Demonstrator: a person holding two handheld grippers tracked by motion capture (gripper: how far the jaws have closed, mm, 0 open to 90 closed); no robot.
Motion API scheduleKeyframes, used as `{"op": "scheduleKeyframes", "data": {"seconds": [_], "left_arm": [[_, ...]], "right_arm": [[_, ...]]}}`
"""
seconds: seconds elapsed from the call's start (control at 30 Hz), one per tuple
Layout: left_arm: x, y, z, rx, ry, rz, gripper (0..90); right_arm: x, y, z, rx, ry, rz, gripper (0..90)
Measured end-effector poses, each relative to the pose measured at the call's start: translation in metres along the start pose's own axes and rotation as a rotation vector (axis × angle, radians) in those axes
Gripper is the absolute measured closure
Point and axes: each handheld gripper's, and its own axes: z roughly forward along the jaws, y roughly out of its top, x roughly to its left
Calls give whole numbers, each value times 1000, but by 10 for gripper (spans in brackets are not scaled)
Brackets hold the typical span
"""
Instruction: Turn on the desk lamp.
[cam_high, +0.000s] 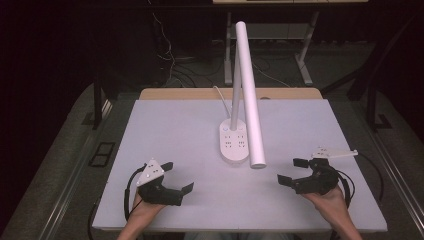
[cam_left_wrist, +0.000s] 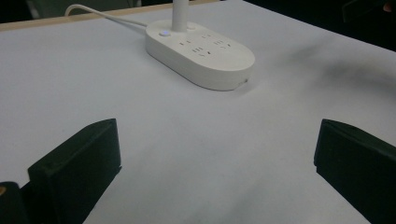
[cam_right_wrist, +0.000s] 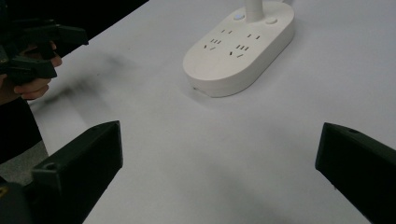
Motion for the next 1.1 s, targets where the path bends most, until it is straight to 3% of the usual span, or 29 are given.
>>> {"op": "scheduleKeyframes", "data": {"seconds": [1.1], "left_arm": [[-1, 0, 0, -6, -3, -3, 0]], "right_arm": [[-9, 52, 34, 78, 17, -21, 2]]}}
